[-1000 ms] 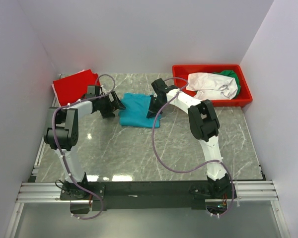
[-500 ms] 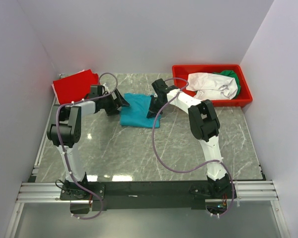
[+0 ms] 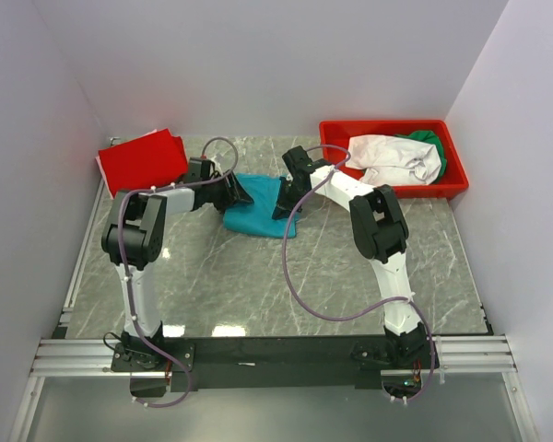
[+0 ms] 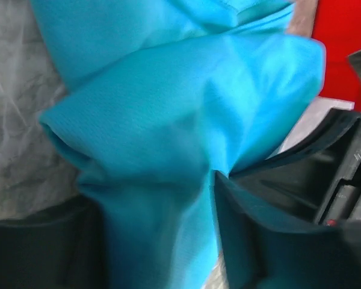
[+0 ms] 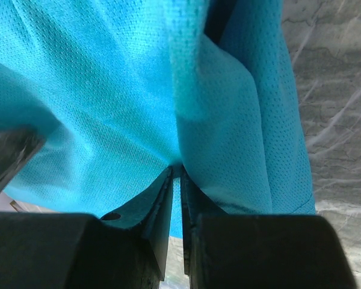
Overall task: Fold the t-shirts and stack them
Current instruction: Neatly place the folded tshirt to the corner
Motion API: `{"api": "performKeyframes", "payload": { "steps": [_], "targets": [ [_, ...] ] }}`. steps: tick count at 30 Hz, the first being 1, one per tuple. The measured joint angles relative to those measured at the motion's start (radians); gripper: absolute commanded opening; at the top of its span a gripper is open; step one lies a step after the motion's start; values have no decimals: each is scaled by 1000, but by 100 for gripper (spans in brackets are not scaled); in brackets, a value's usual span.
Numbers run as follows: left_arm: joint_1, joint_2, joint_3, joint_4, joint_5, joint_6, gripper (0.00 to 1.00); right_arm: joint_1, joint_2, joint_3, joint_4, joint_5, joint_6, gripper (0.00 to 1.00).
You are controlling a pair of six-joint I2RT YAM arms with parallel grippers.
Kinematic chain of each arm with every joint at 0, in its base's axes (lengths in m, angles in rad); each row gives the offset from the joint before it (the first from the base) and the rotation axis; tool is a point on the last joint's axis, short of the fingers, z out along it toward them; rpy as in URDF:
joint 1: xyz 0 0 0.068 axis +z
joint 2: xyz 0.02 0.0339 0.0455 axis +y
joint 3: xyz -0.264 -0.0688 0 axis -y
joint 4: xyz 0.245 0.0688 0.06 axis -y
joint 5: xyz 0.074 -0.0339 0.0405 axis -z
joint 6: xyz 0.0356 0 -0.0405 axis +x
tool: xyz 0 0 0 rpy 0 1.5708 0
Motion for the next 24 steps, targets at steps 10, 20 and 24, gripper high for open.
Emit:
{"api": "performKeyframes", "payload": {
  "steps": [10, 20, 24],
  "targets": [
    [-8, 27, 44, -103, -67, 12, 0, 0, -6, -9, 9, -9, 1, 31],
    [-19, 29, 217, -375, -262, 163, 0, 1, -64, -16, -61, 74, -57, 53],
    [3, 41, 340, -474, -351, 238, 0, 0, -145, -69, -88, 122, -82, 54]
  ]
}}
